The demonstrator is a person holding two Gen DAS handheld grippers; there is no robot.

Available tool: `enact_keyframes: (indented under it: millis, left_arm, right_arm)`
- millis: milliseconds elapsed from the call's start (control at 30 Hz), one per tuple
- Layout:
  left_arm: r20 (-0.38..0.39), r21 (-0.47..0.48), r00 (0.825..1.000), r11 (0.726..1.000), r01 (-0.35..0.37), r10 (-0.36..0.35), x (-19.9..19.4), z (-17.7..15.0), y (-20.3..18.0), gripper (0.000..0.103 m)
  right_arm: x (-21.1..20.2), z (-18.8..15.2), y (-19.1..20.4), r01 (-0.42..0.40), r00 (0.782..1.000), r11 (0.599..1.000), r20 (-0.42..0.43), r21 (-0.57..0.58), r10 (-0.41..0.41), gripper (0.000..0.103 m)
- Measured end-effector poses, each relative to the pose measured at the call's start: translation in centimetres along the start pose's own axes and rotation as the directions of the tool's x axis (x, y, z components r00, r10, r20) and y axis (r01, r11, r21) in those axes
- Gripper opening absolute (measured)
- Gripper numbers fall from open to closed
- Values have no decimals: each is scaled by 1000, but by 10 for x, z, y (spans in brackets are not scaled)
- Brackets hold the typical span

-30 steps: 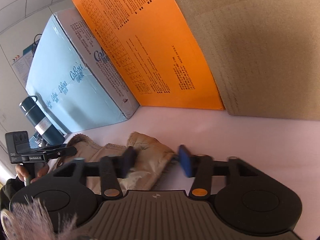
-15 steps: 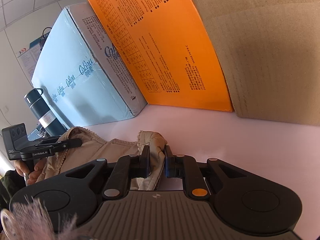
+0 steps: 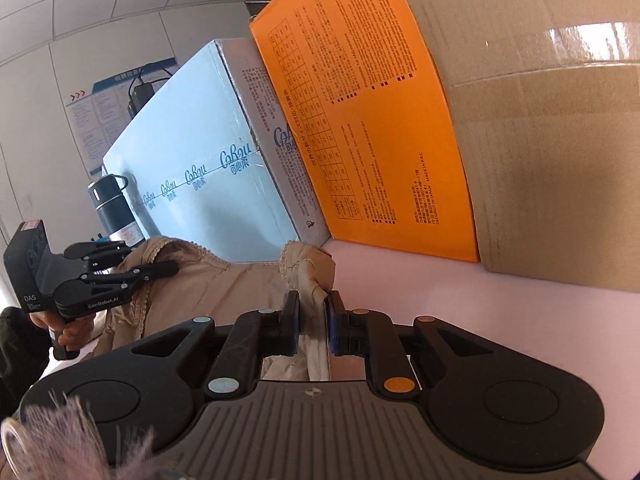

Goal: Fold clothes
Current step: 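Grasp the jacket collar with both grippers and lift it up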

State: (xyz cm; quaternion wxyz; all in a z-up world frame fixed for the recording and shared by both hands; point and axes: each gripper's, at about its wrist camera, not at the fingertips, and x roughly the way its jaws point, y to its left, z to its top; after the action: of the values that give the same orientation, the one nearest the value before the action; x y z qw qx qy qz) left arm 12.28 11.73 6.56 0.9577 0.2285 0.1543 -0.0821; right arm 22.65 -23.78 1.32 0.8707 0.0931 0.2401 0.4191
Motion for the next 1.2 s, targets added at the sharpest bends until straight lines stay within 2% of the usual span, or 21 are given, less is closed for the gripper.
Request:
enact_keyframes:
  millis: [167, 300, 467, 667, 767, 933, 1067, 1200]
  left_arm:
    - [80, 78, 996, 996, -35, 29, -50, 22, -10, 20]
    - [146, 96, 988, 994, -57, 42, -99, 22, -21, 20]
    - [219, 119, 974, 990, -80, 52, -163, 9, -32, 20]
    - [285, 132, 959, 990, -50, 11, -251, -26, -44, 20]
    - [277, 158, 961, 987, -33, -12, -282, -50, -55, 21]
    - [208, 211, 975, 977, 35, -80, -317, -98, -83, 23]
    - [152, 243, 981, 966, 85, -124, -322, -133, -103, 24]
    - [112, 238, 984, 965, 111, -140, -322, -150, -106, 25]
  right_arm:
    - [-38, 0, 35, -23, 999, 998, 27, -65, 24, 13]
    - [-68, 0, 64, -39, 998, 992, 47, -118, 45, 13]
    - [-120, -11, 105, -108, 990, 978, 71, -177, 122, 13]
    - [-196, -42, 149, -229, 960, 945, 108, -234, 259, 13]
    - [-227, -65, 172, -257, 954, 923, 77, -288, 290, 13]
    - [-251, -103, 196, -281, 957, 898, -27, -339, 289, 13]
    - [-252, -134, 205, -247, 969, 895, -117, -373, 219, 14]
    - [-245, -159, 208, -185, 972, 887, -214, -424, 101, 17]
